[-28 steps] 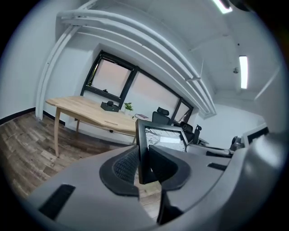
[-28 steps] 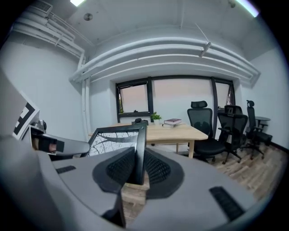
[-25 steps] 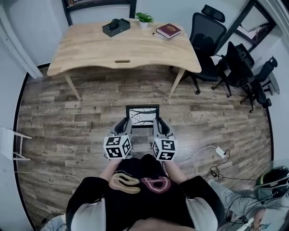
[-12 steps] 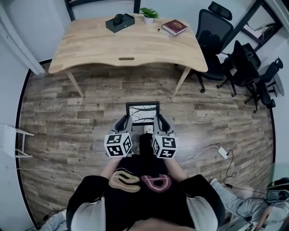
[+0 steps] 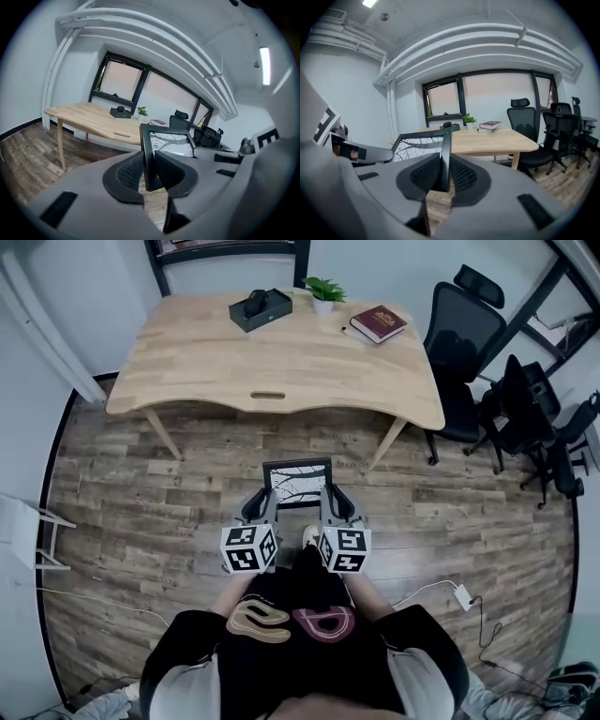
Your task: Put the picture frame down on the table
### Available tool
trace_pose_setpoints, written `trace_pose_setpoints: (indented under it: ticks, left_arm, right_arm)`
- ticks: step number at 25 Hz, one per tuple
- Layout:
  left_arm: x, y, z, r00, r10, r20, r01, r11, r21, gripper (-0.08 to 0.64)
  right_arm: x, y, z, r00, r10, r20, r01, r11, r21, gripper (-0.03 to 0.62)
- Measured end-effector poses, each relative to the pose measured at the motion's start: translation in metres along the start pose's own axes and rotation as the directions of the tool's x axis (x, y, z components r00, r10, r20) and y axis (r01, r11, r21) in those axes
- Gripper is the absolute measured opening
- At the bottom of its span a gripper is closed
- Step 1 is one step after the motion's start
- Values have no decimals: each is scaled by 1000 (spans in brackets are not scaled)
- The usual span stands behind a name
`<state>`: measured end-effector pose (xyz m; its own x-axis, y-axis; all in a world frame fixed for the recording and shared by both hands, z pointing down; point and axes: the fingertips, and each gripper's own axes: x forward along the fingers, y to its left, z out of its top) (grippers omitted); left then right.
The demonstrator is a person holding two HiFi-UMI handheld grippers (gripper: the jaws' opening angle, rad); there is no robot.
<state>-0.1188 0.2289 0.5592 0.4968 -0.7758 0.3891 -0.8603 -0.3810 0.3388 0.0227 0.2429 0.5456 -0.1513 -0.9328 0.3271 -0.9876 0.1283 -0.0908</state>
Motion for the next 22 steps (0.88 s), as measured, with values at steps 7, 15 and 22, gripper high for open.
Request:
trace_pose_setpoints:
  ticks: [7, 15, 22]
  left_arm:
    - [59, -11, 23, 999, 53, -1, -53, 998, -23, 83]
    - [127, -39, 46, 997, 78, 26, -77, 996, -46, 84]
    - [164, -57, 51, 996, 91, 5, -90, 995, -38, 84]
  right_arm:
    - [51, -45, 24, 999, 49, -13, -49, 999, -13, 74]
    - [99, -105, 55, 996, 87, 3, -87, 994, -60, 74]
    - [119, -142, 58, 996, 88, -9, -88, 995, -43, 74]
